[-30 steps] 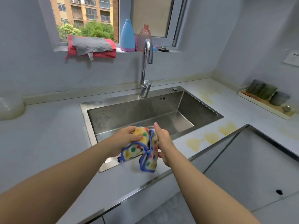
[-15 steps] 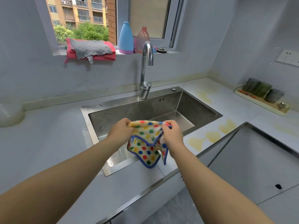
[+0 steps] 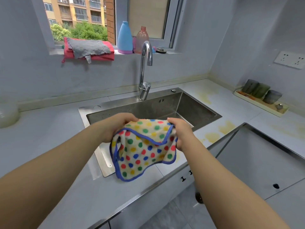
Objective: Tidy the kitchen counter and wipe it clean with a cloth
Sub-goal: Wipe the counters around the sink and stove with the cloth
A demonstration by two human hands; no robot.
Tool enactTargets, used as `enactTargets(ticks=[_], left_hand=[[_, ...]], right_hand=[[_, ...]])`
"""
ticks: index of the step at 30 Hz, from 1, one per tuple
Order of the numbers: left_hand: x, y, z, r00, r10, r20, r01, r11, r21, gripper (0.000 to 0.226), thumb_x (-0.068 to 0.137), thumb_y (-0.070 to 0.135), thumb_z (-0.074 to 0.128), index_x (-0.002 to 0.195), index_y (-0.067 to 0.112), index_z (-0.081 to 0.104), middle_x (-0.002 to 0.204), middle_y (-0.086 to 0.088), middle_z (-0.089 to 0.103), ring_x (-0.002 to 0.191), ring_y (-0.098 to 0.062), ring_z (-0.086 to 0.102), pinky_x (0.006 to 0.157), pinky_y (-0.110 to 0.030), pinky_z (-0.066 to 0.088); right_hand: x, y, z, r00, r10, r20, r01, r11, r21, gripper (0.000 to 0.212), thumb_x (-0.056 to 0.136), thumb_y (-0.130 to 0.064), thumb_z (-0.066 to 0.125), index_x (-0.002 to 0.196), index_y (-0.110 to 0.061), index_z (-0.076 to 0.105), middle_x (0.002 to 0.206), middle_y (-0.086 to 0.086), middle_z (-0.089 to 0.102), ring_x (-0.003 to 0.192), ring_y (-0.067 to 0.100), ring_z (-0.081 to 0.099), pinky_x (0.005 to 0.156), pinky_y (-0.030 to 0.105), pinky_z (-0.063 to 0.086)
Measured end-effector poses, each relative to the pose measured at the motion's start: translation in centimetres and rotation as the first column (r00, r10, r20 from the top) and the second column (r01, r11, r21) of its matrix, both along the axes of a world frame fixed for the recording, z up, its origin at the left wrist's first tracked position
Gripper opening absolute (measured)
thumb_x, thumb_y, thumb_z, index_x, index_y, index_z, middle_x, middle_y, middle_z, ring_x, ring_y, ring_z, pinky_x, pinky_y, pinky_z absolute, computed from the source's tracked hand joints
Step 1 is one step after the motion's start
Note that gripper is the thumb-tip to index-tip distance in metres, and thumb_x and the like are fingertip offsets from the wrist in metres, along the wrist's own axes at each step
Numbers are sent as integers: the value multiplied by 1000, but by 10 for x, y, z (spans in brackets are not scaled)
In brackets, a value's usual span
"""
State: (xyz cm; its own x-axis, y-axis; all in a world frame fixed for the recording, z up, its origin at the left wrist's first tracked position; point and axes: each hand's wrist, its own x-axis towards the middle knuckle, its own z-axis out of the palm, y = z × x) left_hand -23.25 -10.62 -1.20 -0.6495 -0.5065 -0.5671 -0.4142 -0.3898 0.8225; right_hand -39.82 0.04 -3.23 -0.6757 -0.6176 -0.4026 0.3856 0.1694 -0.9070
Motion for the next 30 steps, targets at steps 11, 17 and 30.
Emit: enactTargets(ticks=[11, 17, 30], left_hand=[[-12, -5, -82, 883, 5, 469, 436, 358, -826, 25, 81, 8, 57, 72, 27, 44, 92, 1, 52, 86, -19, 52, 76, -34, 48], [0, 5, -84, 685, -320, 654, 709, 497, -500, 37, 86, 54, 53, 75, 20, 60, 78, 4, 56, 73, -11, 51, 65, -21, 39], [-27, 17, -102, 869, -9, 495, 479, 269, -835, 21, 86, 28, 59, 106, 29, 63, 112, 6, 56, 112, -21, 48, 87, -31, 36]], right_hand=[[1, 19, -60, 775, 365, -516, -88, 871, 484, 28, 79, 0, 52, 62, -22, 54, 68, -5, 55, 77, 19, 53, 65, 27, 43], [0, 18, -63, 695, 591, -410, -186, 698, 691, 30, 78, -25, 50, 49, -17, 53, 74, 2, 68, 83, 25, 58, 86, 34, 45], [-8, 21, -79, 601, 483, -637, 68, 763, 643, 18, 87, -19, 46, 103, -18, 54, 103, 4, 58, 96, 26, 55, 76, 30, 41]])
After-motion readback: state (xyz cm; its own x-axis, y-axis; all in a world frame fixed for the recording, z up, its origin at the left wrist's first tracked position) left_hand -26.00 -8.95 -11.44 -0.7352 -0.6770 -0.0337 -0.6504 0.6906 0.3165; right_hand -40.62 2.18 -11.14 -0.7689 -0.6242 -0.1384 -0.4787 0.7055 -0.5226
